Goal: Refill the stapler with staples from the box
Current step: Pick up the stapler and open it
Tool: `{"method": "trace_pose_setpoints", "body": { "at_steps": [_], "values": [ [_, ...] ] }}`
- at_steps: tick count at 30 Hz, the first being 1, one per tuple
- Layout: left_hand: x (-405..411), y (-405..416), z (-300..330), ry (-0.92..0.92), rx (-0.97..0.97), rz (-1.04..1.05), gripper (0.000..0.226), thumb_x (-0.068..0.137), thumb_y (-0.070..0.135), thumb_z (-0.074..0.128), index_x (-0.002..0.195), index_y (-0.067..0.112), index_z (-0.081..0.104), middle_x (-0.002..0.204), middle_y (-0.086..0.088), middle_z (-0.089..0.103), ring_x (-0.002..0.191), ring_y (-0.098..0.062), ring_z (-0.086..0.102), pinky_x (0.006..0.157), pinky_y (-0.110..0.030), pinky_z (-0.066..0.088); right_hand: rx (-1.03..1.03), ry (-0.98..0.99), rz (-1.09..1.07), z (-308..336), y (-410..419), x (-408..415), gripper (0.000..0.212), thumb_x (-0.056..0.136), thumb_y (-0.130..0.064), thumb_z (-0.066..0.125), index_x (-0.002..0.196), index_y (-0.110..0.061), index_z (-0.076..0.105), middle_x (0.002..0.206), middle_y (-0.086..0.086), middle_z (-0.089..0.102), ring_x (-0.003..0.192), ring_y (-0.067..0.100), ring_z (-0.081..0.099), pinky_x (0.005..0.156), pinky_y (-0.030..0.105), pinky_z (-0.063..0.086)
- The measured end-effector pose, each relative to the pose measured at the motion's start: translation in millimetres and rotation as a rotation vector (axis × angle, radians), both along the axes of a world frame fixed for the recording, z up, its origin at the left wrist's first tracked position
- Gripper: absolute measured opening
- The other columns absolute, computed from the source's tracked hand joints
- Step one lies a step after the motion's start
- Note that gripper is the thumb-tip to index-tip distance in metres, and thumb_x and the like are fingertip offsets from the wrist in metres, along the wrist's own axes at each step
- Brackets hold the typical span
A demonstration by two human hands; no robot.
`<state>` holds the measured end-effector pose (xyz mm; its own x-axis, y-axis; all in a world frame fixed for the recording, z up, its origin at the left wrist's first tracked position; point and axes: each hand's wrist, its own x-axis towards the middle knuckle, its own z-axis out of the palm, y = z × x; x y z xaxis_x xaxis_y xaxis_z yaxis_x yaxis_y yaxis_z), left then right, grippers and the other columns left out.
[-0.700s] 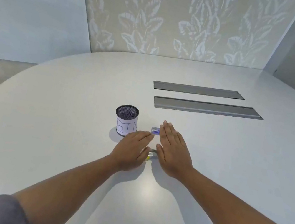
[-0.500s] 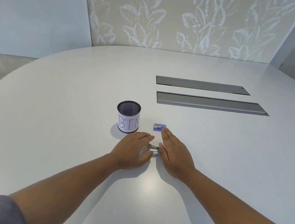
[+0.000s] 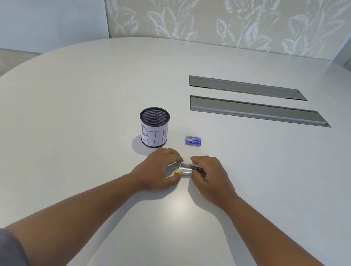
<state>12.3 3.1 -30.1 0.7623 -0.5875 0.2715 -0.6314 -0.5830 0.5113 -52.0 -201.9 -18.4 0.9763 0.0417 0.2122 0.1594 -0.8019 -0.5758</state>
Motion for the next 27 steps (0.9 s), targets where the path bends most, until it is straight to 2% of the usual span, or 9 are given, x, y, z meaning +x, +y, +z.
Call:
{"method": "trace_pose_setpoints", "body": {
  "at_steps": [2, 6, 9, 12, 16, 18, 20, 24, 27],
  "values": [
    [0, 1, 0, 0.012, -0.016, -0.01, 0.028, 0.082, 0.04, 0.06, 0.11, 0.039, 0.058, 0.113, 0.025, 0.055, 0.113, -0.003, 0.047, 0.097, -0.027, 0.043, -0.016, -0.006, 0.016, -1, -2, -1, 0.044, 0.085, -0.022, 0.057, 0.127, -0.015, 0.067, 0.114, -0.006, 0.069, 0.104, 0.017, 0.054, 0.094, 0.03, 0.044],
    [-1, 1, 5, 0.101, -0.089, 0.014, 0.024, 0.082, 0.044, 0.064, 0.106, 0.042, 0.059, 0.106, 0.024, 0.059, 0.109, -0.001, 0.05, 0.087, -0.025, 0.046, -0.07, -0.029, 0.082, -2, -2, 0, 0.038, 0.082, -0.026, 0.066, 0.12, -0.024, 0.068, 0.101, -0.013, 0.068, 0.094, 0.015, 0.056, 0.089, 0.03, 0.046],
    [5, 0, 14, 0.205, -0.173, -0.073, 0.021, 0.087, 0.04, 0.071, 0.104, 0.029, 0.068, 0.099, 0.012, 0.07, 0.098, -0.01, 0.063, 0.087, -0.036, 0.051, -0.074, -0.052, 0.091, -2, -1, 3, 0.034, 0.085, -0.03, 0.067, 0.12, -0.028, 0.066, 0.096, -0.016, 0.064, 0.09, 0.014, 0.056, 0.085, 0.032, 0.045],
    [9, 0, 17, 0.341, -0.263, -0.059, 0.026, 0.09, 0.036, 0.07, 0.109, 0.018, 0.069, 0.097, 0.004, 0.073, 0.091, -0.013, 0.067, 0.088, -0.038, 0.053, -0.068, -0.083, 0.086, -3, -1, 3, 0.039, 0.09, -0.026, 0.07, 0.128, -0.02, 0.064, 0.106, -0.004, 0.071, 0.096, 0.022, 0.062, 0.086, 0.036, 0.049],
    [8, -2, 15, 0.408, -0.313, 0.0, 0.046, 0.085, 0.058, 0.065, 0.121, 0.028, 0.067, 0.079, 0.001, 0.066, 0.081, -0.021, 0.064, 0.083, -0.037, 0.052, -0.074, -0.091, 0.138, -4, -2, 7, 0.01, 0.099, -0.02, 0.057, 0.102, -0.028, 0.061, 0.079, -0.016, 0.055, 0.077, 0.018, 0.051, 0.071, 0.039, 0.046],
    [9, -3, 14, 0.392, -0.313, -0.037, 0.039, 0.085, 0.056, 0.066, 0.116, 0.032, 0.069, 0.082, 0.004, 0.07, 0.083, -0.022, 0.064, 0.083, -0.037, 0.052, -0.048, -0.081, 0.149, -4, -3, 9, 0.012, 0.102, -0.021, 0.052, 0.097, -0.03, 0.056, 0.074, -0.015, 0.051, 0.073, 0.016, 0.047, 0.067, 0.037, 0.042],
    [10, -3, 13, 0.395, -0.306, -0.074, 0.028, 0.088, 0.045, 0.071, 0.112, 0.03, 0.072, 0.092, 0.006, 0.075, 0.088, -0.019, 0.067, 0.086, -0.038, 0.053, -0.02, -0.079, 0.144, -7, -5, 9, 0.009, 0.103, -0.024, 0.049, 0.105, -0.027, 0.058, 0.078, -0.012, 0.056, 0.076, 0.016, 0.048, 0.069, 0.036, 0.042],
    [12, -5, 10, 0.39, -0.28, -0.02, 0.017, 0.089, 0.031, 0.075, 0.103, 0.022, 0.076, 0.094, 0.003, 0.074, 0.087, -0.02, 0.066, 0.083, -0.039, 0.053, 0.019, -0.049, 0.107, -12, -8, 8, 0.025, 0.104, -0.027, 0.046, 0.127, -0.026, 0.055, 0.092, -0.009, 0.064, 0.084, 0.014, 0.049, 0.074, 0.034, 0.043],
    [15, -7, 10, 0.424, -0.363, 0.078, 0.009, 0.088, 0.028, 0.076, 0.095, 0.022, 0.076, 0.081, 0.008, 0.067, 0.068, -0.007, 0.058, 0.067, -0.024, 0.046, 0.032, -0.017, 0.124, -11, -6, 8, 0.032, 0.105, -0.032, 0.042, 0.135, -0.031, 0.053, 0.086, -0.015, 0.058, 0.081, 0.012, 0.049, 0.07, 0.032, 0.041]
  ]
}}
